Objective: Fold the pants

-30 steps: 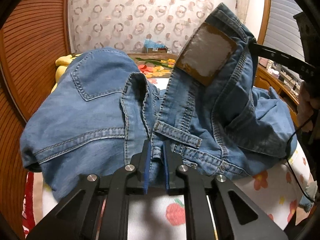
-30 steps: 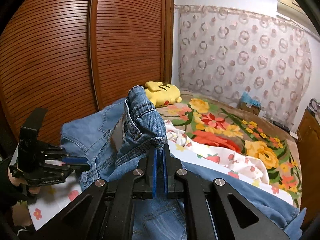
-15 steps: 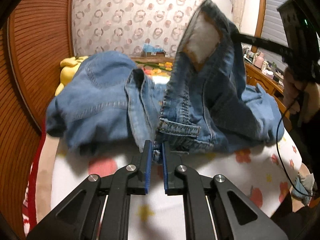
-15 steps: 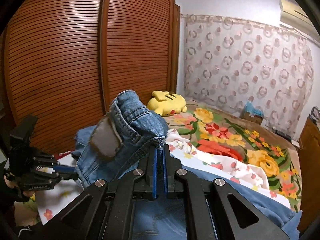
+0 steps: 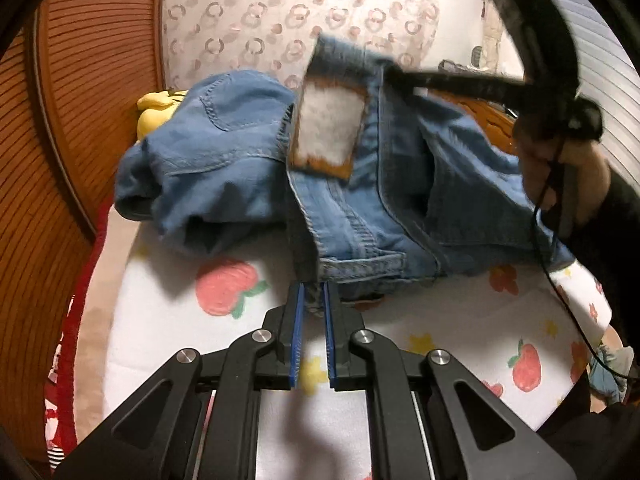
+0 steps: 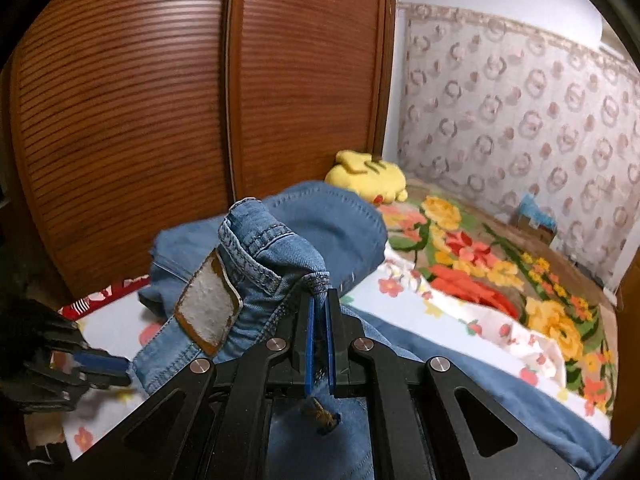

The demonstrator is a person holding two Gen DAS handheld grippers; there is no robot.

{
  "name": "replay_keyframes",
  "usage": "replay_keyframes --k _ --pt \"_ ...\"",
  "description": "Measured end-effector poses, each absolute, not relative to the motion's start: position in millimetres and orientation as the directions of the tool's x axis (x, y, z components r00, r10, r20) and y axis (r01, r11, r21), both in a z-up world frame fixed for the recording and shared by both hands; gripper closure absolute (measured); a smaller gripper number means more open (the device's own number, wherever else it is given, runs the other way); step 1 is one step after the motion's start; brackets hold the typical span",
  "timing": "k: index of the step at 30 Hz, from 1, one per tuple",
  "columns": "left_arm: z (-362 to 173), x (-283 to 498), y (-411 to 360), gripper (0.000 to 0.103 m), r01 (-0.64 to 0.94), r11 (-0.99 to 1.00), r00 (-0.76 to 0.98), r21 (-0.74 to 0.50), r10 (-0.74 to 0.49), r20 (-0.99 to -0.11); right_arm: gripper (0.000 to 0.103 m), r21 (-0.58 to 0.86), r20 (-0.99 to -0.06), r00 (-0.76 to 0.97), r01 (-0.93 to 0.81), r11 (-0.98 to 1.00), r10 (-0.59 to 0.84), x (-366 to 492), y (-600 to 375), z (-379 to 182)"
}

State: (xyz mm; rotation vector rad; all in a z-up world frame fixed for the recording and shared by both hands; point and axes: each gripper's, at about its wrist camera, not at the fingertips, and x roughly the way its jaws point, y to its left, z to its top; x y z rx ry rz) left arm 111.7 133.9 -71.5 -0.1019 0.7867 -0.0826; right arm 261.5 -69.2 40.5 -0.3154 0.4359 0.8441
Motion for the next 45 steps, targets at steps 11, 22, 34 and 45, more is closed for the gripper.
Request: replay_keyframes --k 11,22,34,45 --pt "-55 137 132 0.065 0.06 0.992 0.72 -0.115 -0.123 -0.683 0.091 0.0 -0.499 0.56 -0.763 0.646 0.662 278 -82 44" --pt "-25 195 80 0.041 0.209 0.971 0.748 -0.118 -0.236 -0.62 0.073 0.017 -0.459 0.653 -0.671 0.741 0.602 259 -173 55" --pt "-19 277 36 0.041 0.29 0.953 0.737 -0.085 -0.279 -0.615 0.065 0.002 -0.535 0.732 -0.498 0.867 0.422 293 -246 45" --pt "-35 305 29 0.041 0.304 0.948 0.73 -0.098 -0.298 -0.616 0.065 -0.018 -0.452 0.81 -0.427 0.904 0.374 266 -253 79"
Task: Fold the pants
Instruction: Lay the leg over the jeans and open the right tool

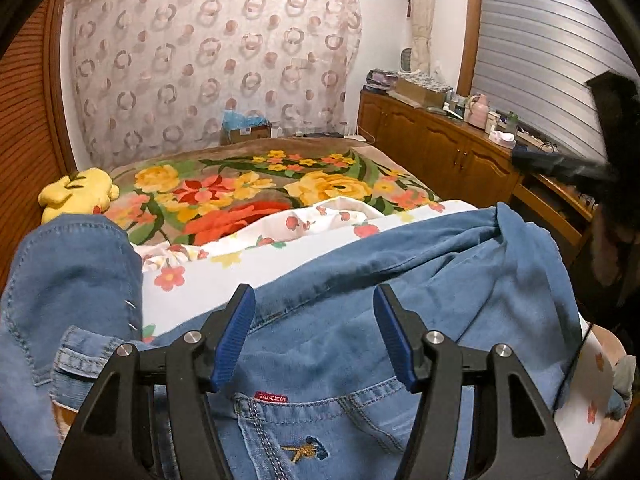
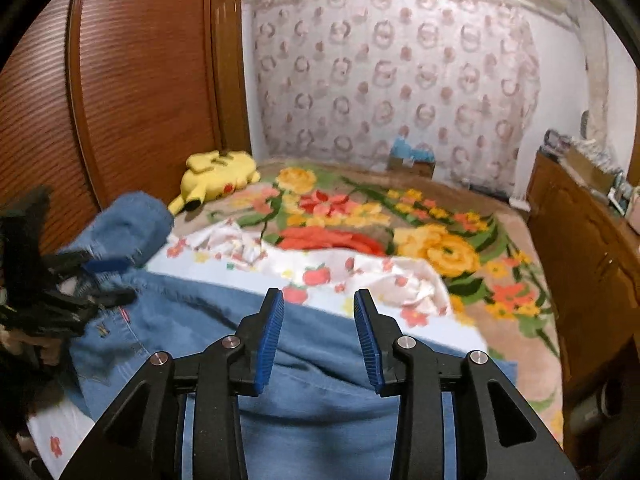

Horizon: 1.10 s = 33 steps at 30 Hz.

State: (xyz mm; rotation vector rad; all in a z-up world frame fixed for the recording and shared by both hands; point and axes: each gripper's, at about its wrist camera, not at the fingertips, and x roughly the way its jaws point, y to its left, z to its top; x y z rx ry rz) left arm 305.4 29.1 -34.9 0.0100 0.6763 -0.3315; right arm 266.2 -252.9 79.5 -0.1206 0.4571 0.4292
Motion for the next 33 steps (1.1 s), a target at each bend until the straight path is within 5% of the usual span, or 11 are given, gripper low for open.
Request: replay_keyframes --k 12,22,33 --pt "-39 307 27 0.041 0.297 0.95 0.74 -0.097 -0.293 -0.606 0.059 -0.051 -0.35 0.869 -0.389 0.92 0.349 232 -254 58" --pt "-48 308 28 0.041 0.303 0.945 0.723 -0.126 -0.314 -0.615 0.059 0.208 -0.372 0.84 -0.34 0.917 0.395 296 -274 28" --pt "-48 310 28 0.041 0.302 0.945 0.721 -0.128 -0.314 -0.617 0.059 0.127 -0.622 0.699 -0.354 0.927 0.352 355 -265 10"
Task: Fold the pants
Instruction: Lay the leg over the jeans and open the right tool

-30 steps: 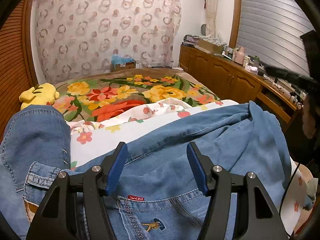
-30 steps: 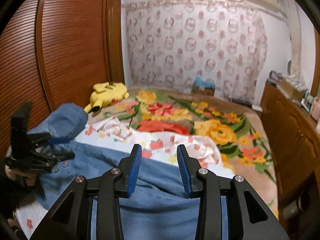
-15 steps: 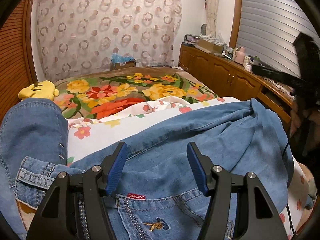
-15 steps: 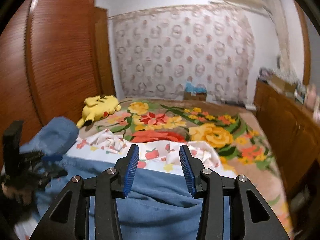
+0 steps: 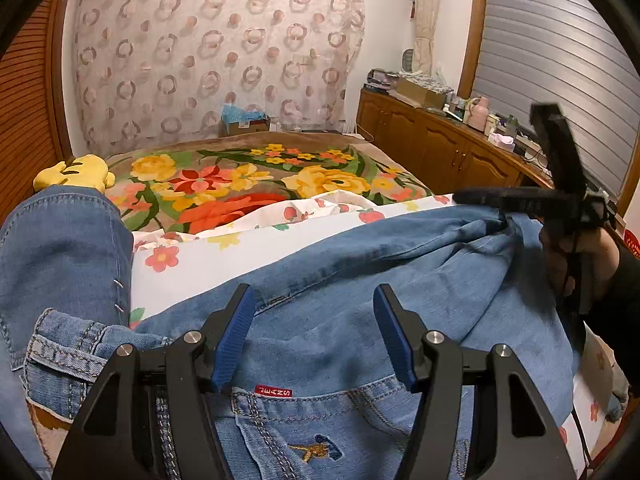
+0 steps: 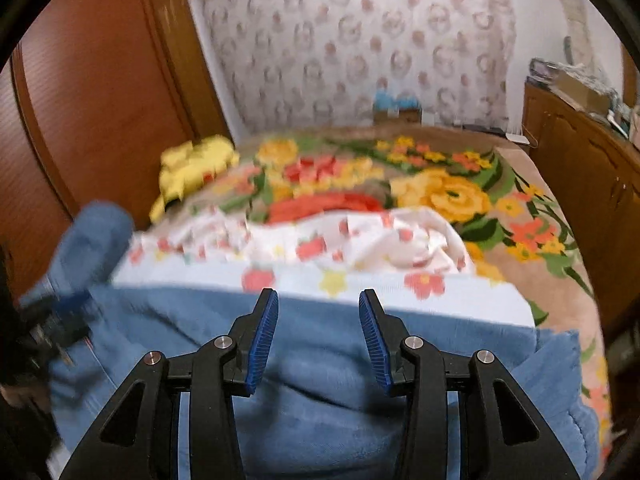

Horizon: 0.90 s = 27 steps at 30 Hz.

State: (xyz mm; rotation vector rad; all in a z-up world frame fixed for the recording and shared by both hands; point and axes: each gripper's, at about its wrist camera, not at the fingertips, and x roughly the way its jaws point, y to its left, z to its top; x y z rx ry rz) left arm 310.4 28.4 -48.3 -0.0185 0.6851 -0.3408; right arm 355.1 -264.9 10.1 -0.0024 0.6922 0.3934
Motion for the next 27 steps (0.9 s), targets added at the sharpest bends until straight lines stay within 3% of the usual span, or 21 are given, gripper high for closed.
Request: replay_keyframes --k 11,14,16,27 --pt "-54 308 30 0.04 0.297 0.946 0.719 -0.133 -0.313 -0.62 0.059 0.017 -0.728 0.628 -0.383 0.923 0.275 390 -243 19" --pt "-54 308 30 0.04 0.298 0.946 0.719 -0.131 -0.313 -0.62 0.076 -0.001 -0.744 0.615 -0.391 0.92 0.261 384 -240 17" --pt "-54 308 30 0.04 0.297 0.946 0.72 -0.131 -0.312 -0.621 0.099 -0.015 -0.747 0.615 -0.396 0.918 0.253 382 -236 17" --pt "-54 305 32 0.04 0.294 0.947 0.73 -0.133 -0.312 -0.608 0.102 -0.116 -0.604 0.766 -0.359 0.926 0.221 385 -233 60"
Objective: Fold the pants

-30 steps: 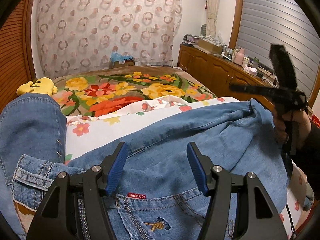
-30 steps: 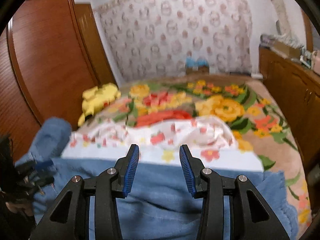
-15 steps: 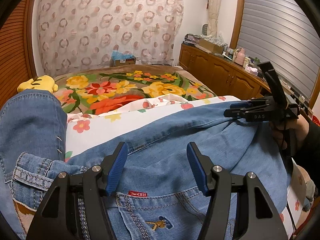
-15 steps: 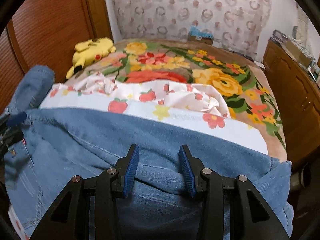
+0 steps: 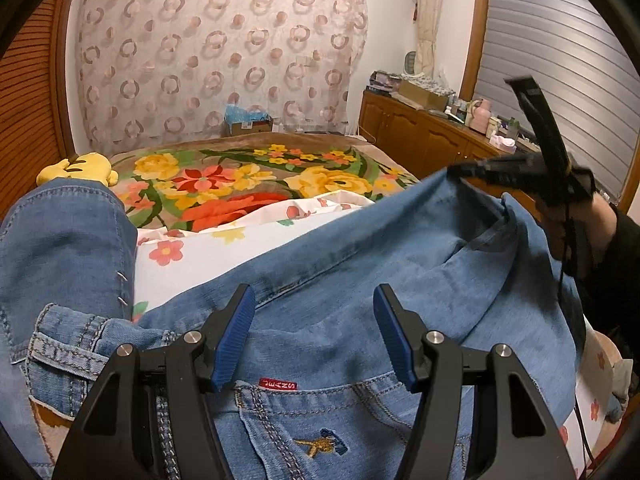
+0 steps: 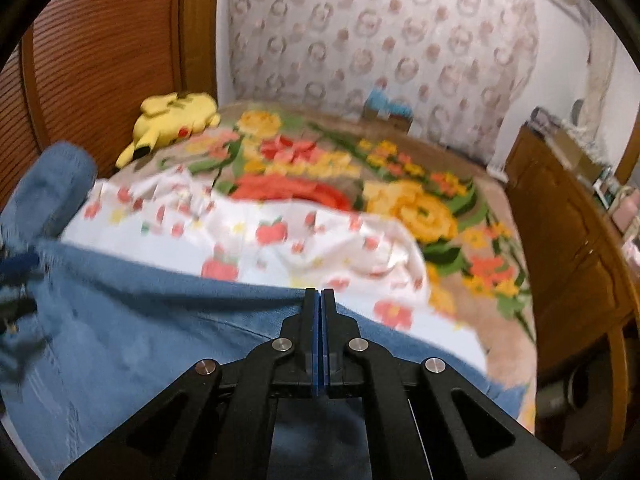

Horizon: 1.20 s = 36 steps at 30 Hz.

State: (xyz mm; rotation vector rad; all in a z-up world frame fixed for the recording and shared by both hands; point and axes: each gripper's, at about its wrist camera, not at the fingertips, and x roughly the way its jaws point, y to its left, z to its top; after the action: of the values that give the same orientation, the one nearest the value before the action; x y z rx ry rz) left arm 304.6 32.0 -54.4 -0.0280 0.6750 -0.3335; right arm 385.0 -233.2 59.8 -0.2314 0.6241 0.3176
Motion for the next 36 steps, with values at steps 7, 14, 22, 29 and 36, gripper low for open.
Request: replay_keyframes --k 7,14,22,29,36 --pt "-57 302 33 0.04 0.292 0.947 0.729 -0.131 -0.309 -0.61 0.102 -0.13 -0.613 0.765 -0.346 0.929 0.199 399 -216 35" --pt "-59 300 35 0.04 0.29 0.948 0.728 -0.13 -0.307 -0.613 0.066 -0.071 -0.613 0.765 -0.3 0.951 0.195 388 -259 48" --pt "-59 300 35 0.04 0.29 0.948 0.728 -0.129 -0.306 -0.614 0.063 -0.082 -0.704 0.705 -0.2 0.976 0.085 391 -322 7" --pt "-62 299 38 0.04 0.288 0.948 0.724 -0.132 -0.306 -0.618 0.063 -0.145 -0.738 0.675 -0.162 0.976 0.002 377 -338 -1" --pt "-64 298 39 0.04 0.286 0.949 0.723 -0.13 -0.303 -0.621 0.063 0.0 -0.683 0.718 -0.183 0.983 0.134 379 -349 7"
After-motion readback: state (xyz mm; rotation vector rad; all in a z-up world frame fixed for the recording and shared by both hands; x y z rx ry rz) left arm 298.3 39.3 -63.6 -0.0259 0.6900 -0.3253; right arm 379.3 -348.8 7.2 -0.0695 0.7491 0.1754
